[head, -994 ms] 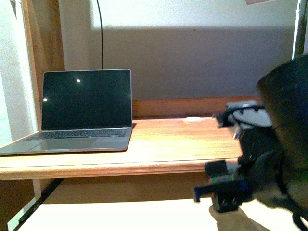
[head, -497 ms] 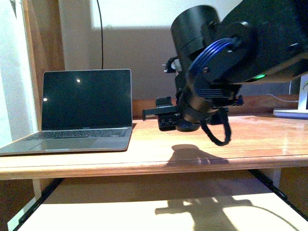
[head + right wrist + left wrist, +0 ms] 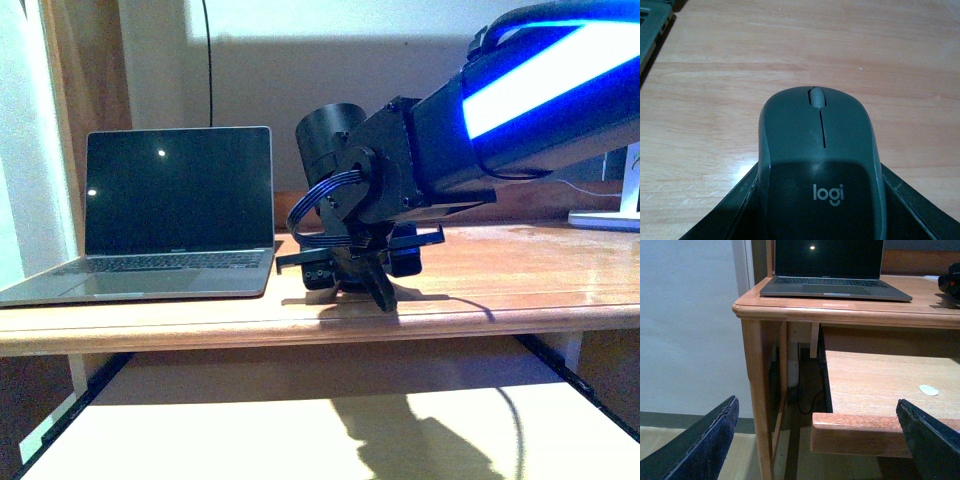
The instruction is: Place mouse
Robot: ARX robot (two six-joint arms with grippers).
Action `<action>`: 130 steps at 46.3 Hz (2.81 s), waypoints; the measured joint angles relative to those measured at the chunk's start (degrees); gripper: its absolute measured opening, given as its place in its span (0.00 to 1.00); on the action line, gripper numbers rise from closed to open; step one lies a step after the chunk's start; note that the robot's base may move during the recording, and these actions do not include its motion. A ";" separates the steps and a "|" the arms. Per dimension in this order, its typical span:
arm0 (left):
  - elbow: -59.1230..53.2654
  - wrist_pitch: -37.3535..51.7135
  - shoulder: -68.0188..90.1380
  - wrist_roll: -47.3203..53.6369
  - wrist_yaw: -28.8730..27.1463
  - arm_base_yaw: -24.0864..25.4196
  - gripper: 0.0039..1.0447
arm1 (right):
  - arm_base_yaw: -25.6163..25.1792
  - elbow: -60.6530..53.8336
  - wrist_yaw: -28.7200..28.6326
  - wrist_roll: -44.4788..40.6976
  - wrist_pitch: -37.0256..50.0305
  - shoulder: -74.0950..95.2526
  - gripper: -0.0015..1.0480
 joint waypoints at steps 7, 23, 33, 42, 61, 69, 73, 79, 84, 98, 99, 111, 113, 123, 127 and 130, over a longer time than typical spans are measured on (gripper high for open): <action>0.00 0.00 0.00 0.00 0.00 0.00 0.93 | 0.55 2.12 -0.46 1.90 -0.07 1.42 0.53; 0.00 0.00 0.00 0.00 -0.02 0.00 0.93 | 1.57 -6.75 -5.60 3.41 11.78 -2.67 0.93; 0.00 0.00 0.00 0.00 -0.02 0.00 0.93 | -2.84 -25.44 -14.99 4.94 27.39 -17.79 0.93; 0.00 0.00 0.00 0.00 0.00 0.00 0.93 | -10.45 -48.52 -29.33 4.92 41.72 -35.39 0.93; 0.00 0.00 0.00 0.00 -0.02 0.00 0.93 | -29.20 -96.91 -74.75 -5.03 55.95 -58.77 0.93; 0.00 0.00 0.00 0.00 0.00 0.00 0.93 | -35.01 -103.43 -87.82 -11.93 50.45 -62.69 0.93; 0.00 0.00 0.00 0.00 -0.02 0.00 0.93 | -36.41 -104.24 -91.43 -17.05 44.83 -62.75 0.93; 0.00 0.00 0.00 0.00 0.00 0.00 0.93 | -36.72 -104.32 -91.14 -27.80 36.39 -61.24 0.93; 0.00 0.00 0.00 0.00 -0.02 0.00 0.93 | -35.04 -104.89 -88.61 -32.15 37.13 -59.21 0.93; 0.00 0.00 0.00 0.00 0.00 0.00 0.93 | -26.99 -104.89 -79.67 -33.18 47.87 -52.24 0.93; 0.00 0.00 0.00 0.00 0.00 0.00 0.93 | -26.40 -104.87 -78.79 -32.59 48.89 -51.58 0.93; 0.00 0.00 0.00 0.00 0.00 0.00 0.93 | -18.71 -103.34 -67.28 -24.68 63.69 -42.36 0.93; 0.00 0.00 0.00 0.00 0.00 0.00 0.93 | -17.81 -102.64 -65.11 -23.45 65.66 -40.92 0.93; 0.00 0.00 0.00 0.00 0.00 0.00 0.93 | -13.94 -96.85 -54.42 -18.27 71.32 -33.62 0.93; 0.00 0.00 0.00 0.00 0.00 0.00 0.93 | -12.33 -93.18 -49.48 -16.83 71.93 -30.45 0.93; 0.00 0.00 0.00 0.00 0.00 0.00 0.93 | -11.30 -90.51 -46.10 -15.80 71.95 -28.39 0.93</action>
